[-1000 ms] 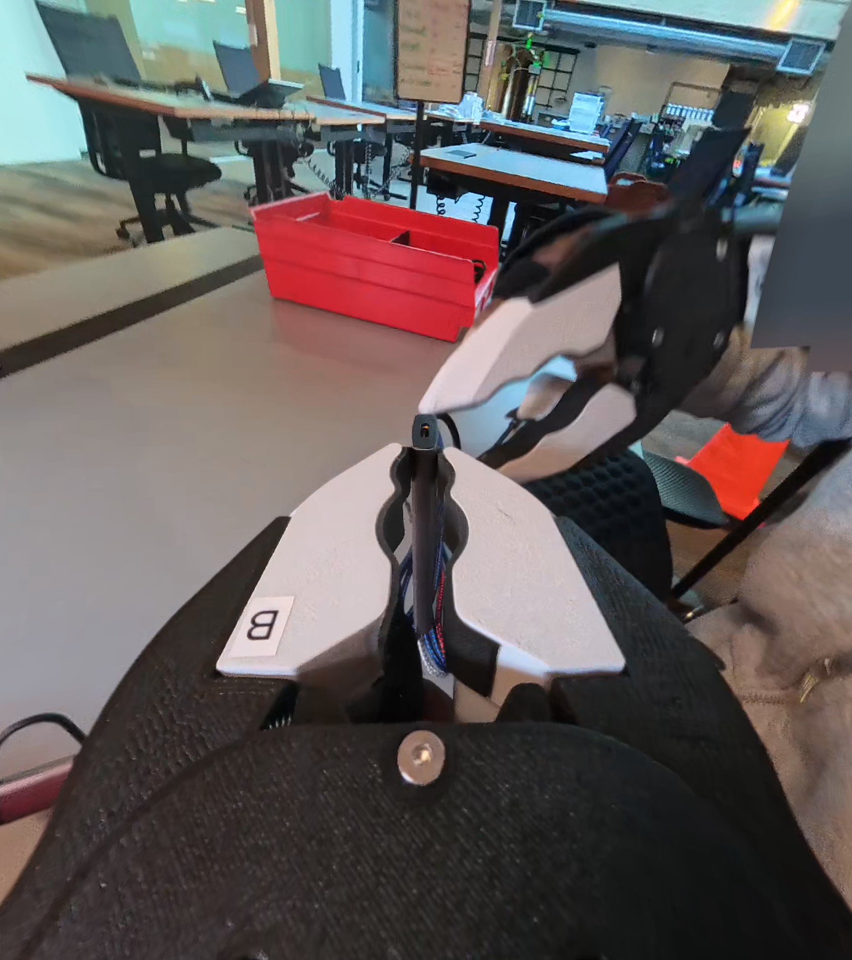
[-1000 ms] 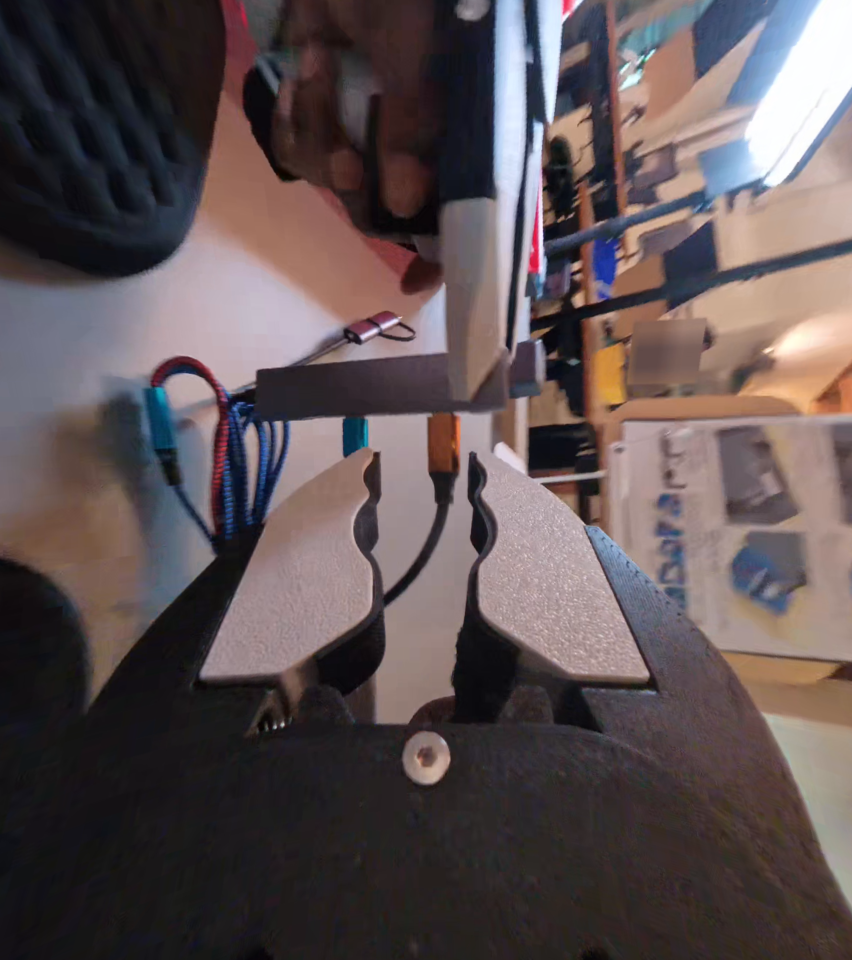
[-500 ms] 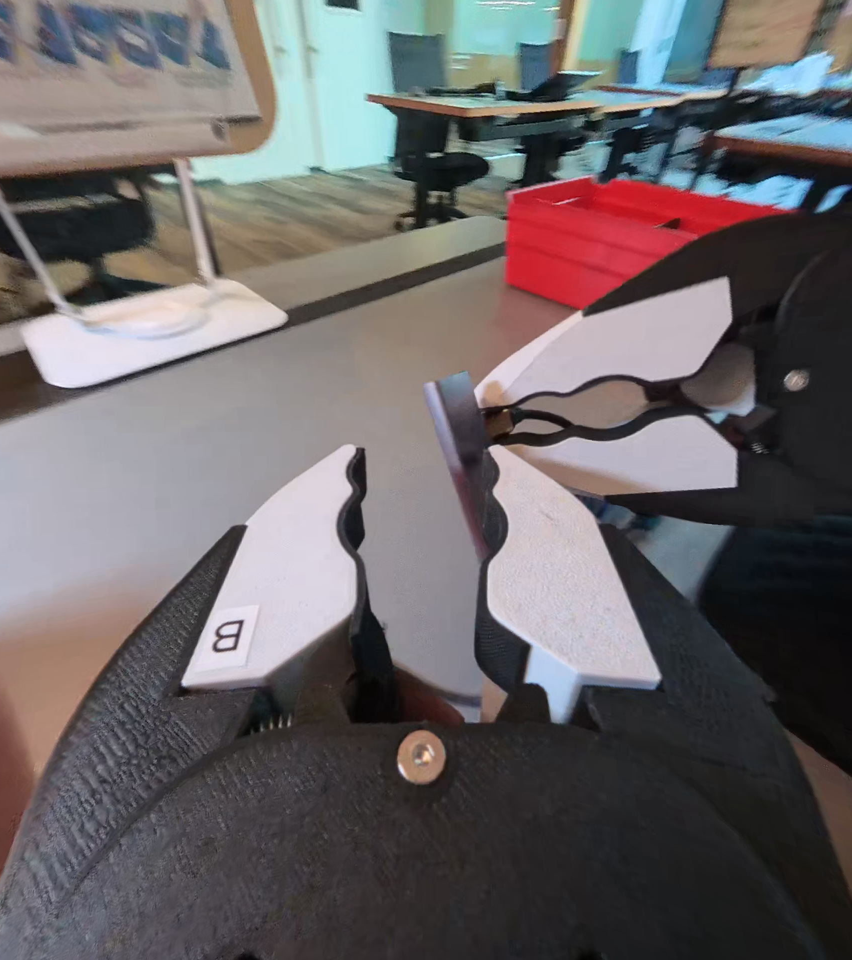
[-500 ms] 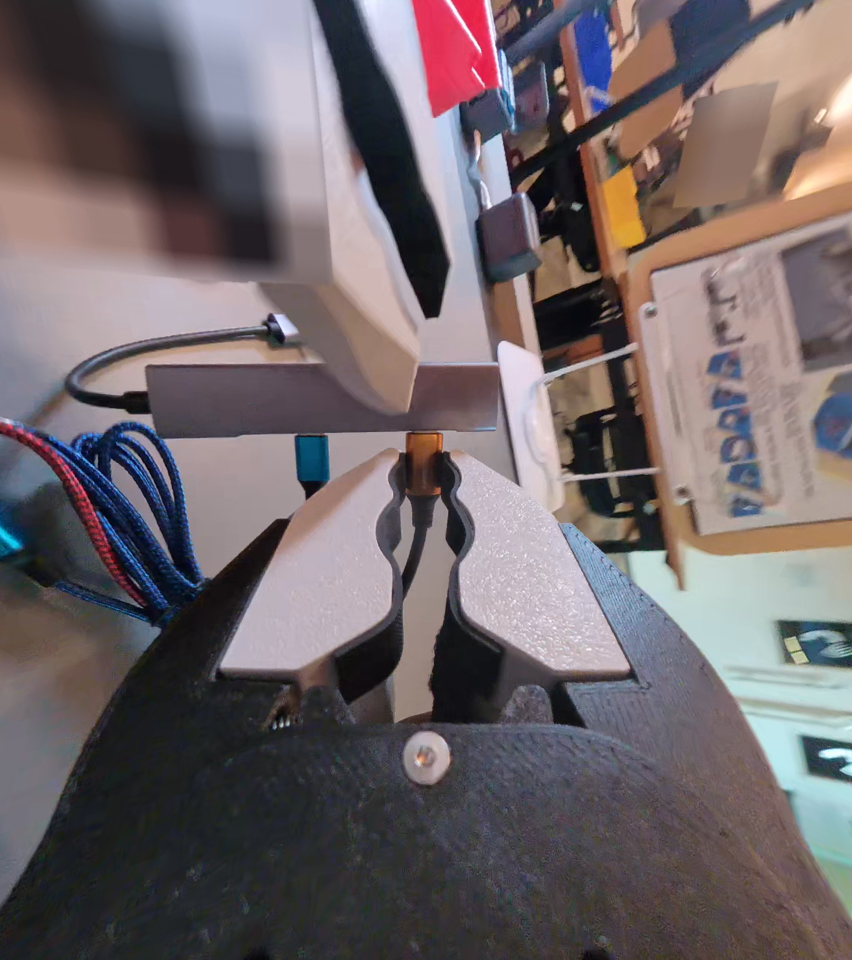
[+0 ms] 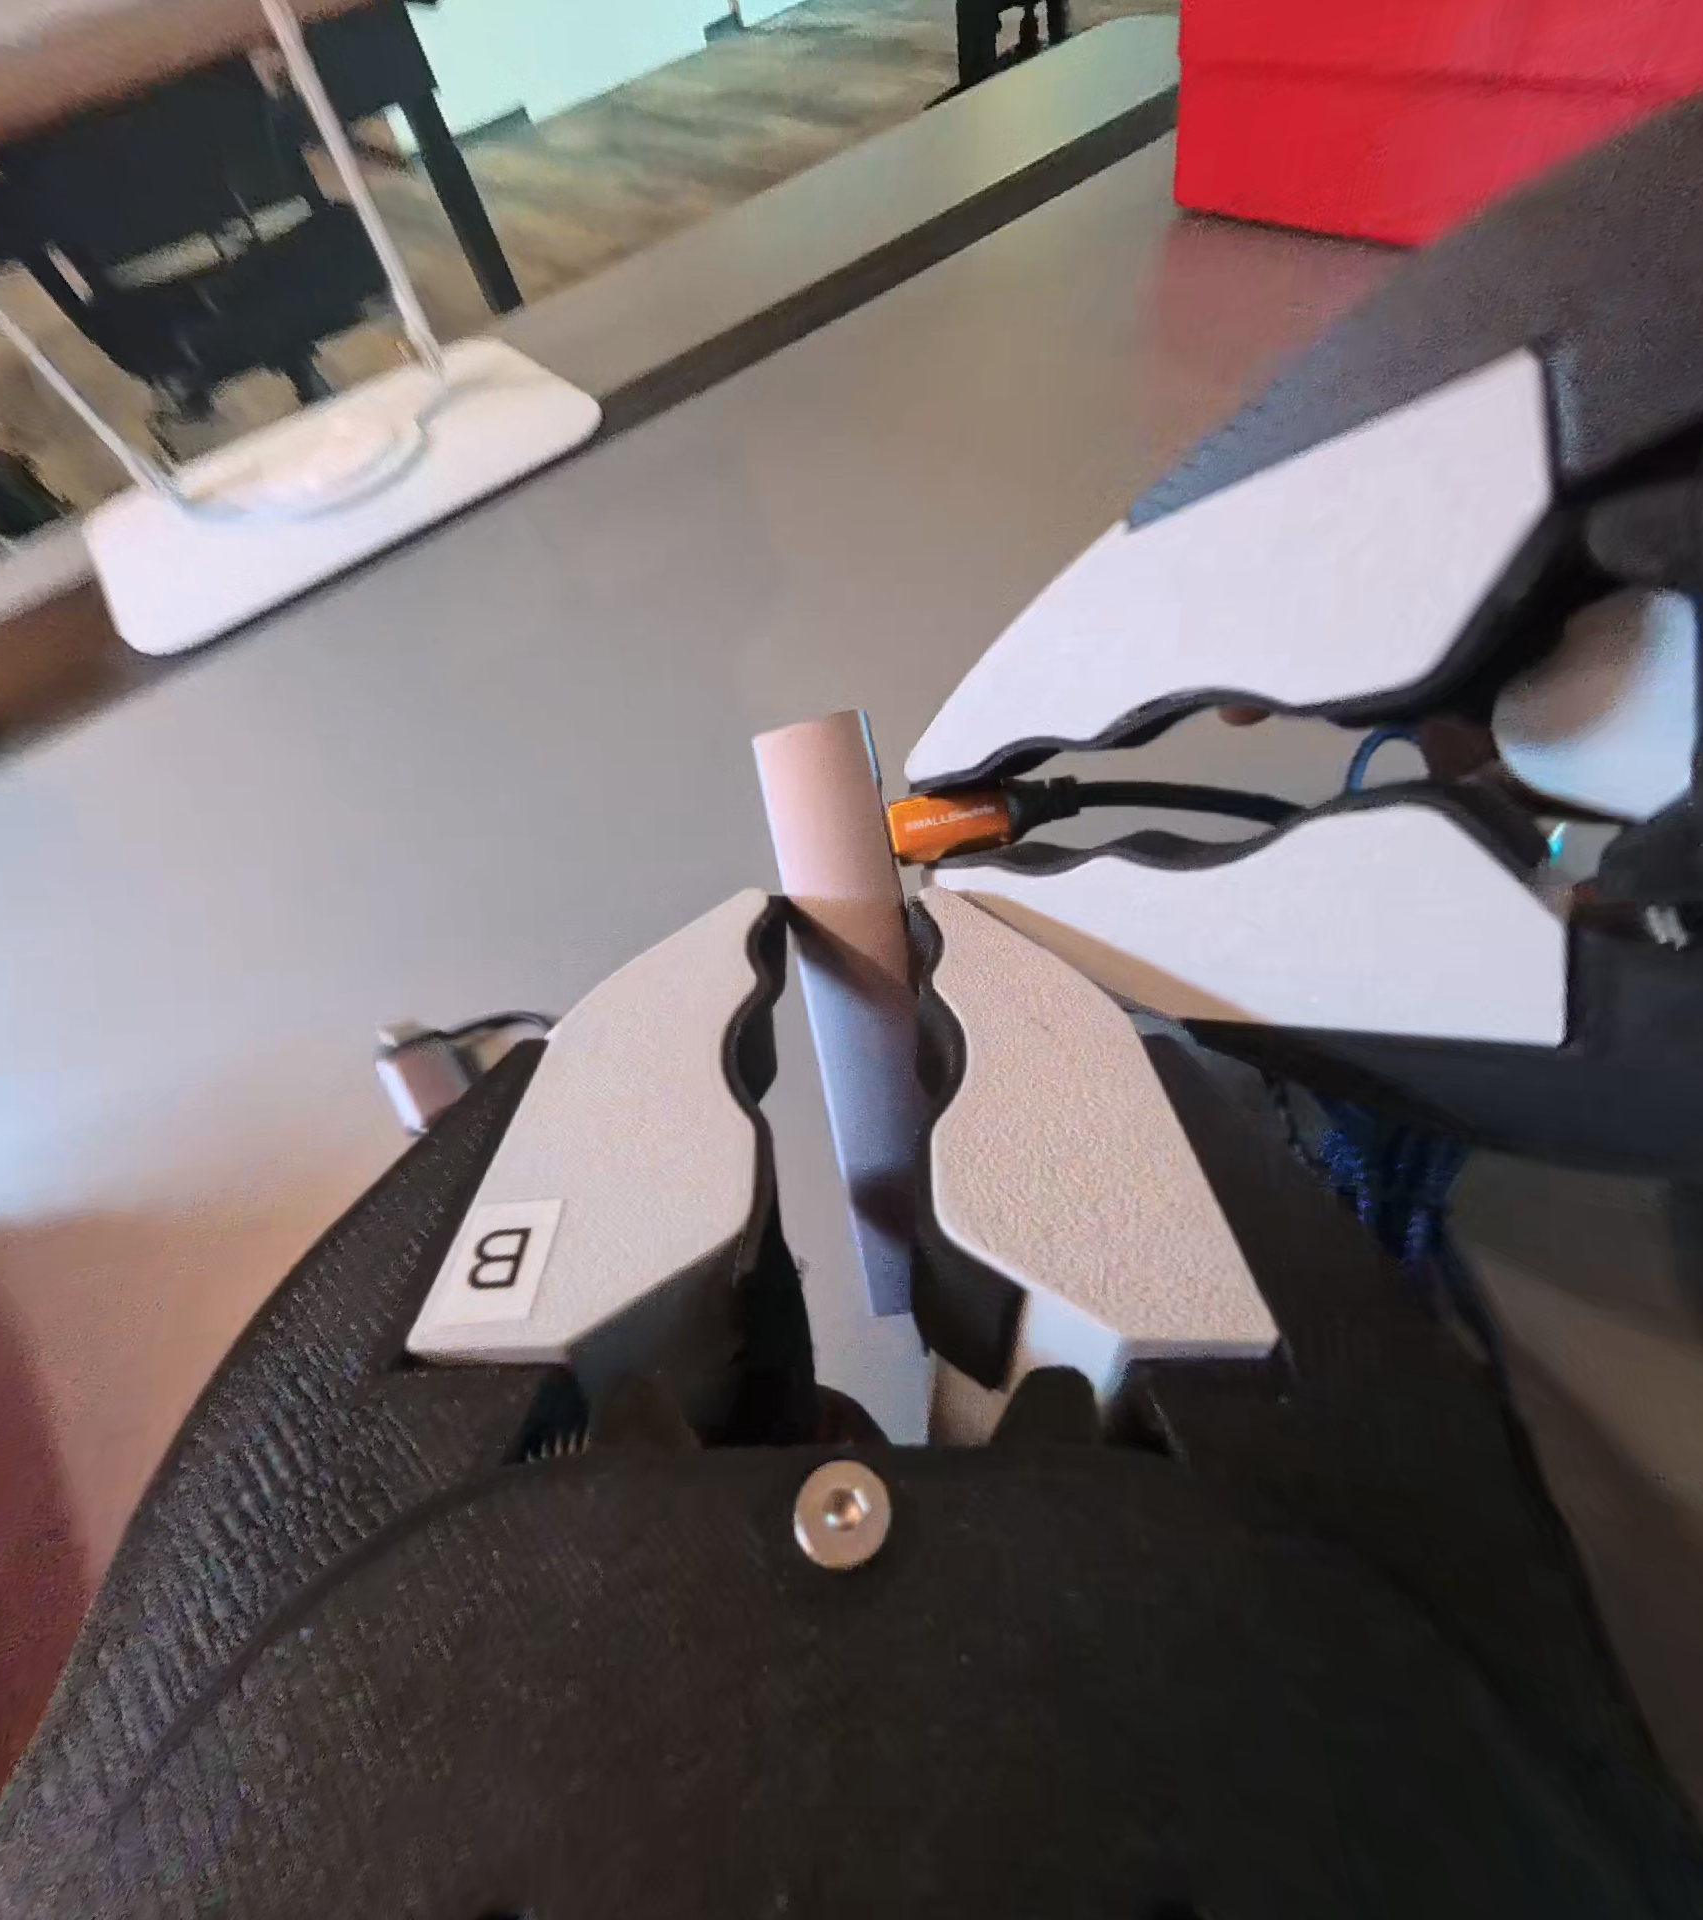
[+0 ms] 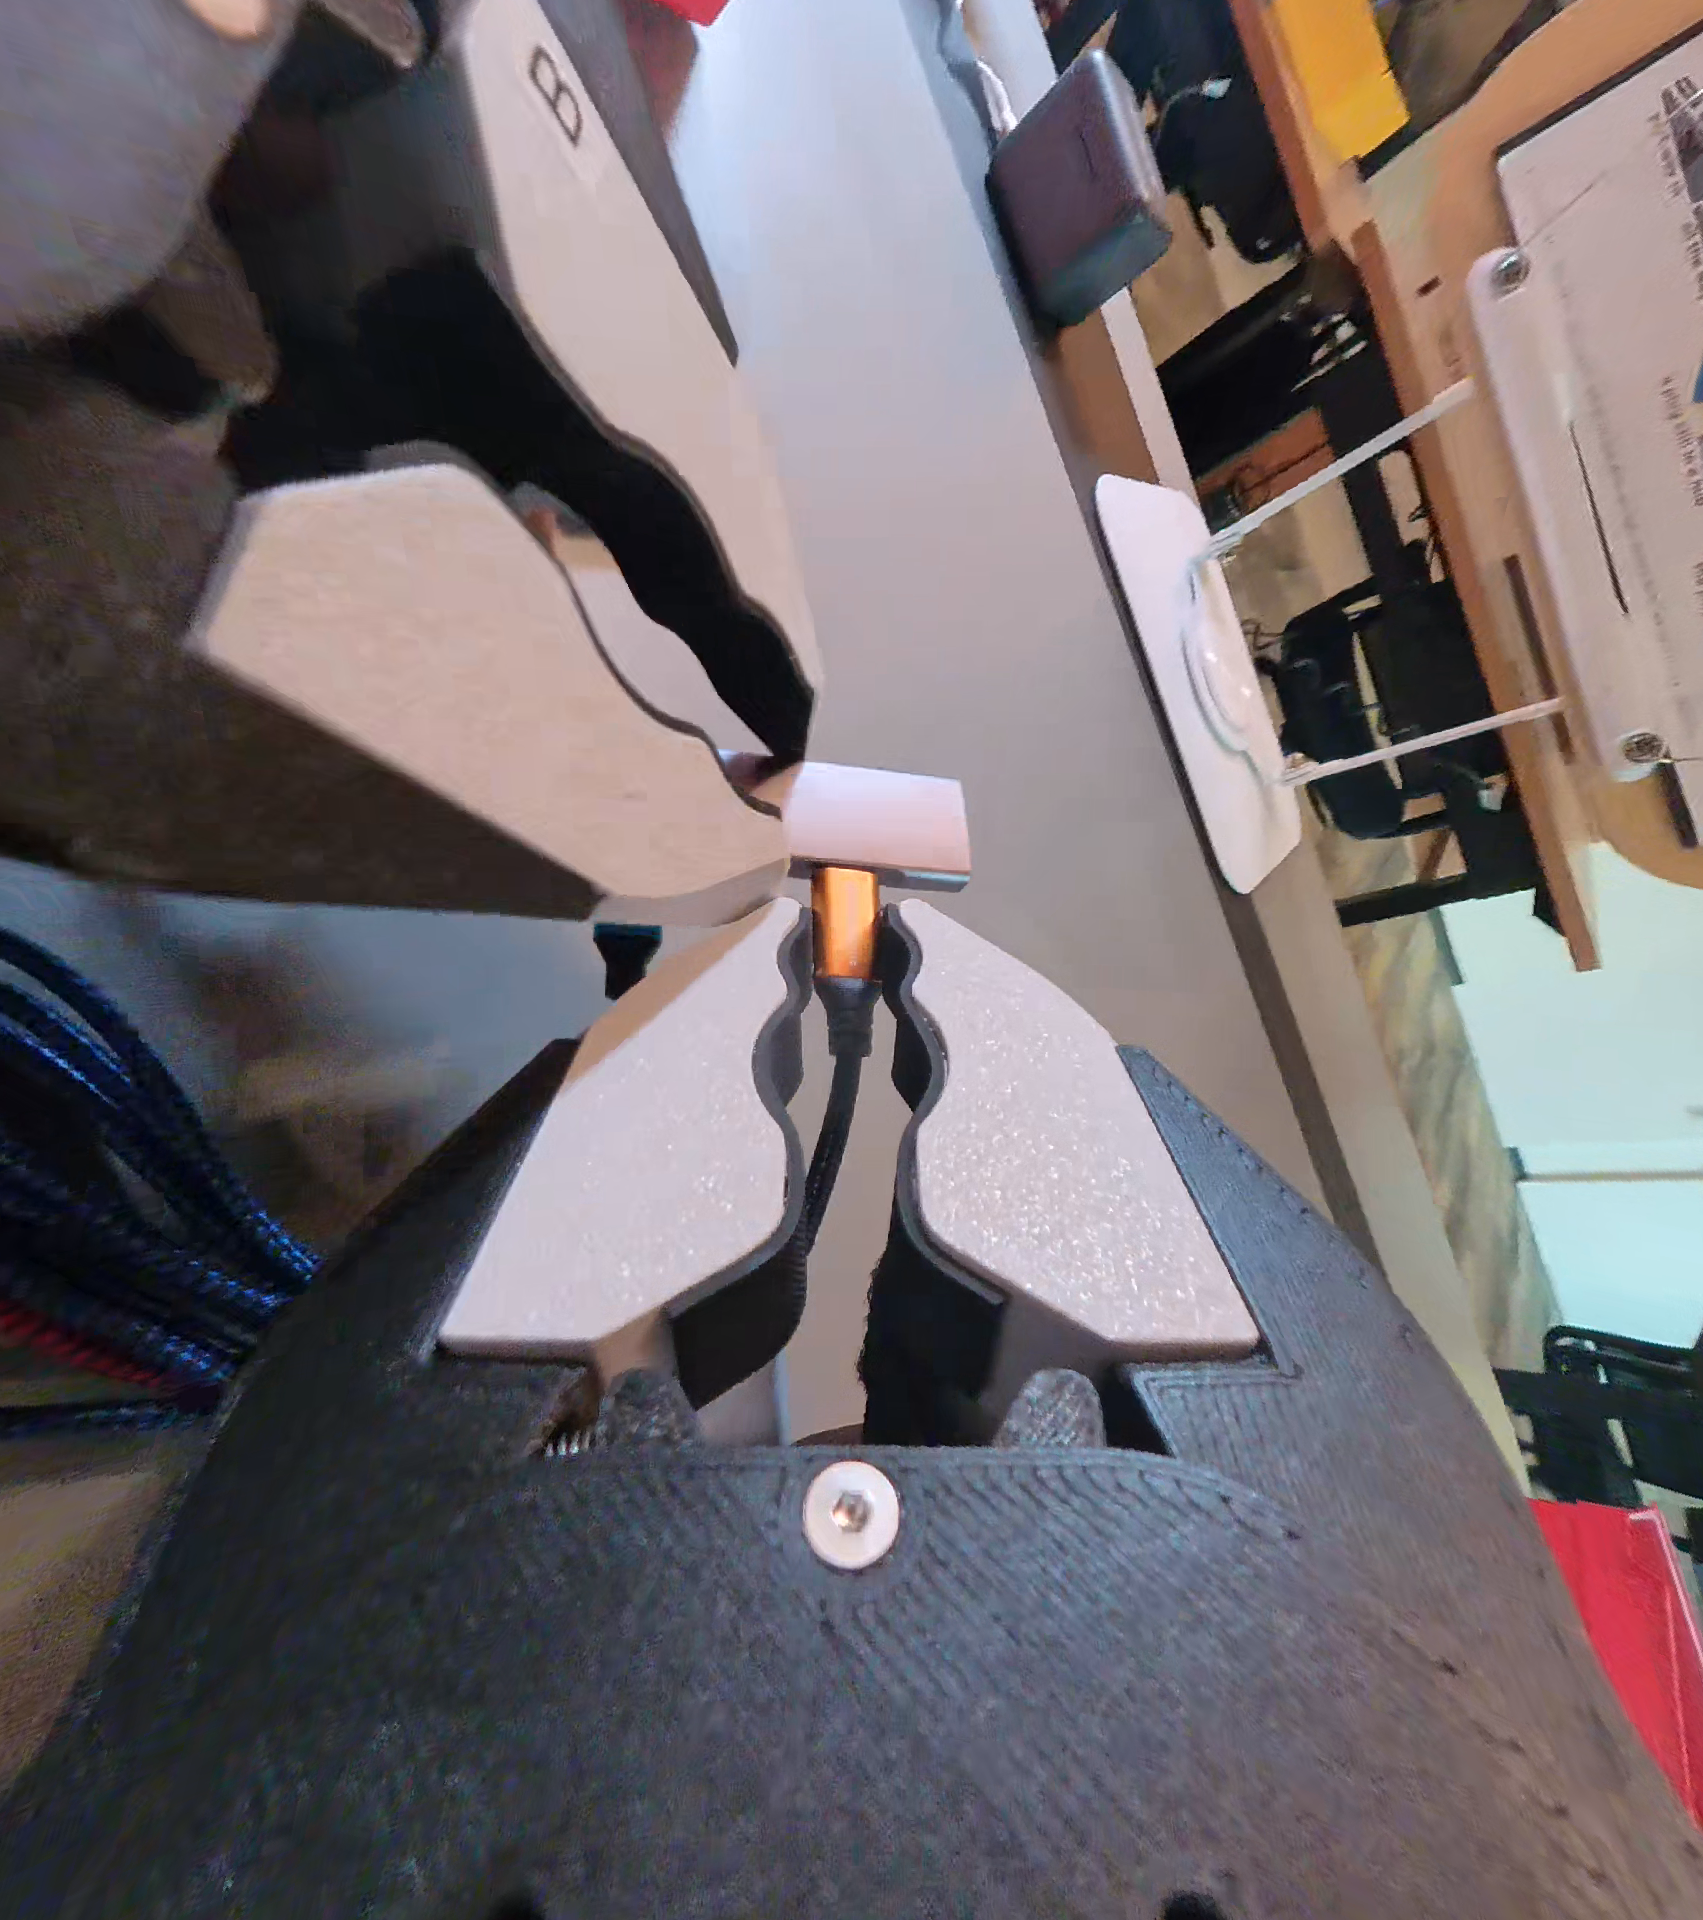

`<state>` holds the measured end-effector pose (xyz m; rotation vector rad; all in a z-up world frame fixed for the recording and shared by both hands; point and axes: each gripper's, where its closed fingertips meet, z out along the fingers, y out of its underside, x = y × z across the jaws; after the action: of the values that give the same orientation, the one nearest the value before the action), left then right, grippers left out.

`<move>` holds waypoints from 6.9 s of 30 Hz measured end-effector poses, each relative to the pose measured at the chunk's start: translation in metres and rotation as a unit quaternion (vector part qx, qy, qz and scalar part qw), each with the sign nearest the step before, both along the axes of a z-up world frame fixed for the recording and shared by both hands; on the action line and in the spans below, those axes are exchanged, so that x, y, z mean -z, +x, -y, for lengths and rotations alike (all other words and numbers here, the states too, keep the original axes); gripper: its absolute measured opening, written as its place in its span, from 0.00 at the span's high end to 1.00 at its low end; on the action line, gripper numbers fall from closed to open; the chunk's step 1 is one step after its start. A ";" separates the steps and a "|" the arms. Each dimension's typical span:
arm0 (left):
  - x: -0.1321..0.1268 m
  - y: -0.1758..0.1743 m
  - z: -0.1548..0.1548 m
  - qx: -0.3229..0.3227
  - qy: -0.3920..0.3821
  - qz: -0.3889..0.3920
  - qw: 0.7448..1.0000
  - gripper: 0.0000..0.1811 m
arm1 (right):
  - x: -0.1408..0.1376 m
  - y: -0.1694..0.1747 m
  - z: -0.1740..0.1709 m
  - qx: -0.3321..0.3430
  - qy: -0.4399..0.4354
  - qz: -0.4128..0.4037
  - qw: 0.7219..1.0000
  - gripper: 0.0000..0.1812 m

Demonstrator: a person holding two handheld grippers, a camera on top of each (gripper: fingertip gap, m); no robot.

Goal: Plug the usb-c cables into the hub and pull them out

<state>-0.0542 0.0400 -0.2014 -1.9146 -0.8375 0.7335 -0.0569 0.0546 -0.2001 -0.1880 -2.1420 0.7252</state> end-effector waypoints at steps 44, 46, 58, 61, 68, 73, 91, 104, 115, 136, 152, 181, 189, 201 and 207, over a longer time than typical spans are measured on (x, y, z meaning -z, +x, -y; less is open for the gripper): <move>-0.018 -0.006 0.000 0.041 -0.082 -0.151 0.984 0.87 | -0.001 -0.003 -0.002 0.085 -0.109 0.095 0.986 0.93; -0.010 -0.010 0.003 0.027 -0.104 -0.133 0.985 0.87 | 0.009 -0.008 -0.001 0.113 -0.107 0.087 0.984 0.93; -0.002 -0.020 0.011 0.014 -0.034 -0.063 0.997 0.86 | 0.009 0.005 0.007 0.143 -0.204 0.107 0.963 0.94; -0.005 -0.031 0.021 -0.016 -0.018 -0.064 0.998 0.86 | 0.016 0.015 0.009 0.131 -0.183 0.106 0.969 0.99; -0.020 -0.027 -0.002 0.008 -0.011 -0.088 0.996 0.87 | -0.018 0.010 -0.020 0.102 -0.270 0.087 0.953 0.98; -0.023 -0.025 0.005 -0.002 0.000 -0.097 0.995 0.87 | -0.033 0.015 -0.010 0.039 -0.287 0.093 0.952 0.87; -0.071 0.012 -0.010 0.054 -0.117 -0.349 0.928 0.87 | -0.064 0.041 -0.002 -0.114 -0.452 0.394 0.792 0.97; -0.052 0.005 -0.017 0.086 -0.125 -0.301 0.942 0.74 | -0.044 0.049 -0.006 -0.129 -0.459 0.440 0.761 0.97; -0.037 0.021 -0.023 0.176 -0.175 -0.290 0.924 0.86 | -0.038 0.070 0.003 -0.198 -0.395 0.438 0.783 0.96; -0.064 0.046 -0.031 0.232 -0.115 -0.401 0.879 0.86 | -0.067 0.106 0.001 -0.282 -0.483 0.666 0.494 0.87; -0.071 0.066 -0.035 0.279 -0.079 -0.427 0.857 0.86 | -0.072 0.142 0.005 -0.362 -0.392 0.738 0.413 0.83; -0.092 0.018 0.038 0.168 0.138 -0.242 0.946 0.86 | -0.020 0.160 0.021 -0.218 -0.272 0.595 0.724 0.85; -0.017 -0.004 0.026 0.069 -0.053 0.018 0.996 0.86 | -0.090 0.069 -0.026 -0.094 -0.327 0.040 0.939 0.77; 0.010 0.005 0.012 0.067 -0.021 0.141 0.988 0.86 | -0.036 0.042 0.019 -0.050 -0.029 -0.135 0.989 0.80; 0.020 0.009 0.007 0.085 -0.024 0.157 0.984 0.86 | -0.025 0.032 0.019 -0.046 0.025 -0.128 0.990 0.91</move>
<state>-0.0456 0.0325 -0.2212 -2.1489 -0.8375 0.3574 -0.0253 0.0356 -0.1755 0.0305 -1.9307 0.7080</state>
